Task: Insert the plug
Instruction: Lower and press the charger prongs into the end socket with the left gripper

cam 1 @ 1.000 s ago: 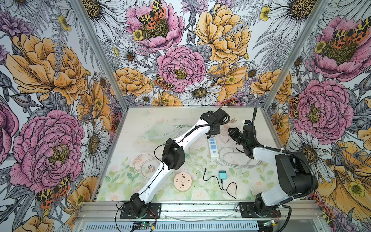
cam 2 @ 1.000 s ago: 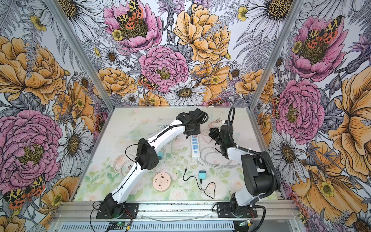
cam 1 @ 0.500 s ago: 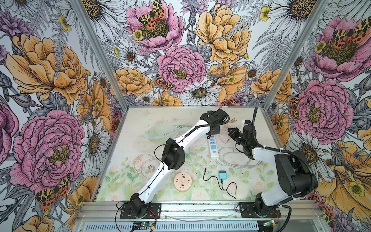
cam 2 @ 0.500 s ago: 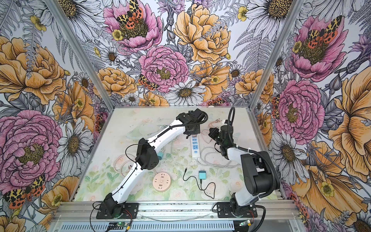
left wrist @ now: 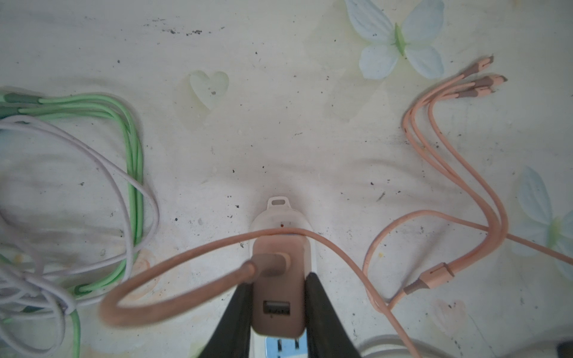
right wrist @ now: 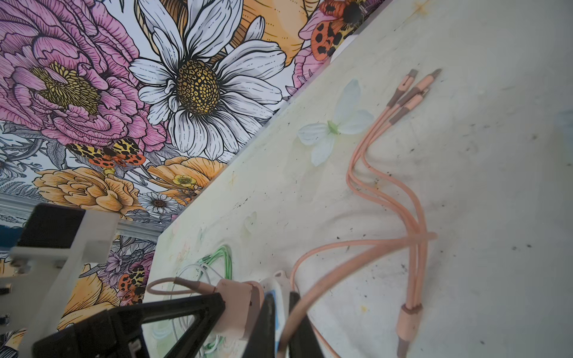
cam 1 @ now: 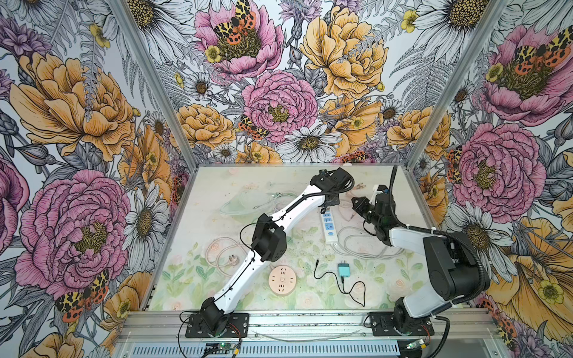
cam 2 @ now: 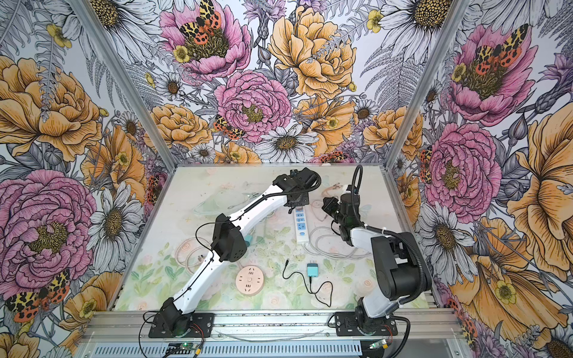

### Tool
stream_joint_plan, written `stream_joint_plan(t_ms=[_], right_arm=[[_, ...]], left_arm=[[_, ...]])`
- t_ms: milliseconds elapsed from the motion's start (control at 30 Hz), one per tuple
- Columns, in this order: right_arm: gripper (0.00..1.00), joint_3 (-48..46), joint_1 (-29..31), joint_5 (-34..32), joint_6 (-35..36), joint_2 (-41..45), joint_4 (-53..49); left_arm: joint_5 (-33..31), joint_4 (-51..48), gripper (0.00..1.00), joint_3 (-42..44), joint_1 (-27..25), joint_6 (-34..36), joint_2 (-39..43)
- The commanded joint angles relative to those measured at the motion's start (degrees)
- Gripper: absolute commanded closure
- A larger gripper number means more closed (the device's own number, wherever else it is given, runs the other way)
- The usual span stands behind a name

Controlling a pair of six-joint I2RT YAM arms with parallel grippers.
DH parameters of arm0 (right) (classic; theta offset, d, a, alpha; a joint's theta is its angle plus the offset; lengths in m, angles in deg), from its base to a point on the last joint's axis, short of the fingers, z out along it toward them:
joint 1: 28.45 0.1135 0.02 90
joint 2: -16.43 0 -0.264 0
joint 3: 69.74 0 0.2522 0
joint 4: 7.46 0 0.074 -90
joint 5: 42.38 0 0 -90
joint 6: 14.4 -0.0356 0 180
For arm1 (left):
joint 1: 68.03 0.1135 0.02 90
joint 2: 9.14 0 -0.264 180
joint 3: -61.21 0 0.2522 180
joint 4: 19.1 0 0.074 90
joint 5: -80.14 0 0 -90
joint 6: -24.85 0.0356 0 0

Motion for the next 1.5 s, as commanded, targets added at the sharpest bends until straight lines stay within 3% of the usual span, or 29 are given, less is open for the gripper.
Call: stream_joint_plan(t_ms=[0, 933, 1467], right_arm=[[0.87, -0.4, 0.4, 0.3, 0.4, -0.4, 1.9], [0.87, -1.5, 0.3, 0.5, -0.3, -1.3, 4.2], [0.87, -1.8, 0.4, 0.6, -0.5, -1.8, 4.7]], left_arm=[[-1.8, 0.1, 1.00, -1.4, 0.0, -1.2, -1.5], [-8.9, 1.6, 1.00, -1.8, -2.2, 0.4, 1.4], [-8.8, 3.1, 1.00, -0.6, -2.9, 0.7, 0.5]])
